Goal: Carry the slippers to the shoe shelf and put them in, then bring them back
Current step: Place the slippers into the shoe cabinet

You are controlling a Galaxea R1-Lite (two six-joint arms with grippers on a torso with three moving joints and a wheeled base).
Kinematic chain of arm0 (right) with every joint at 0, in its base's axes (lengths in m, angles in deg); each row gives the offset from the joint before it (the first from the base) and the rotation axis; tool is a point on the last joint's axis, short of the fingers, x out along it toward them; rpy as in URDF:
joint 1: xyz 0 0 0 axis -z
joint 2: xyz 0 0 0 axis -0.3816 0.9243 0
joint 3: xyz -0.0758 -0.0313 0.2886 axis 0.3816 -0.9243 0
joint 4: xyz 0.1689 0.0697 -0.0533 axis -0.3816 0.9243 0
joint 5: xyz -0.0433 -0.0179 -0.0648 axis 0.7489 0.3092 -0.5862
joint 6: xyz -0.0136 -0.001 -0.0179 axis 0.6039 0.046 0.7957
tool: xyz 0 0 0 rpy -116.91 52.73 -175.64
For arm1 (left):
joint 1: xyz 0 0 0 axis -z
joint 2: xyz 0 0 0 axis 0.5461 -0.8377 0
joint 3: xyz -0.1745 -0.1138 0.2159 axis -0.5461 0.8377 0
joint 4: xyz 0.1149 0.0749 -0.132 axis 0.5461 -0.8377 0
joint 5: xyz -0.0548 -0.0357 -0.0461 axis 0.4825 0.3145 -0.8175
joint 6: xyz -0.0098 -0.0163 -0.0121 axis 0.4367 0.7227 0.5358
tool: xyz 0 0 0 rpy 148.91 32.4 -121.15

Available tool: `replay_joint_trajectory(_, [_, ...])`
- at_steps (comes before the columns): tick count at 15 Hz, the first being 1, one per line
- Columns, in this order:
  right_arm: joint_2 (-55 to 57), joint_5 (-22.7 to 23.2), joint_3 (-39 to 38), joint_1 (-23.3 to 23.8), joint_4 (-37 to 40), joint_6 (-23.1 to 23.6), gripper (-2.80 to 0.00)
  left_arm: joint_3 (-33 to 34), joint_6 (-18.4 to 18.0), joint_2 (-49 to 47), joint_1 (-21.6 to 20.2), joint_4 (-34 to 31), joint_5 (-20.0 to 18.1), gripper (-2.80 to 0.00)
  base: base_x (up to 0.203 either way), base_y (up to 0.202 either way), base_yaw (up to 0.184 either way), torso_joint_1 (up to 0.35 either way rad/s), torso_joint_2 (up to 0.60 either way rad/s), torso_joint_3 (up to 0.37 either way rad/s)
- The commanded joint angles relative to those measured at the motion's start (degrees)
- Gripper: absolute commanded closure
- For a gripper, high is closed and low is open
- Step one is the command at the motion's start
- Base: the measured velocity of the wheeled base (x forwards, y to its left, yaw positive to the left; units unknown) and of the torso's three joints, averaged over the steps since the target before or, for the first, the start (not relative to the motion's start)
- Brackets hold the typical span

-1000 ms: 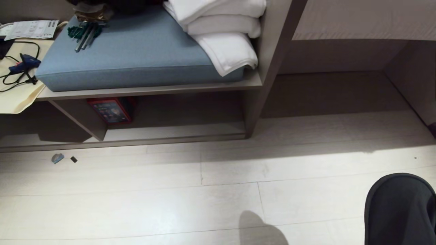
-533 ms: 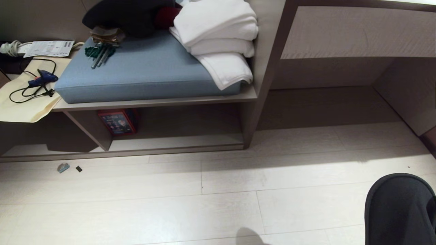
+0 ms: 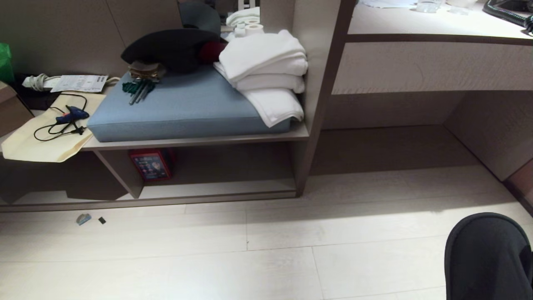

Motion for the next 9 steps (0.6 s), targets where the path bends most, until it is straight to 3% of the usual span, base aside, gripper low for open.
replay_joint_trajectory(1, [0.09, 0.03, 0.01, 0.00, 0.01, 0.07, 0.00, 0.44, 0.02, -0.02, -0.04, 0.02, 0.00, 0.00, 0.000, 0.000, 0.000, 0.000, 0.00, 0.205])
replay_joint_trajectory(9, [0.09, 0.03, 0.01, 0.00, 0.01, -0.19, 0.00, 0.44, 0.02, -0.05, -0.04, 0.02, 0.00, 0.00, 0.000, 0.000, 0.000, 0.003, 0.00, 0.202])
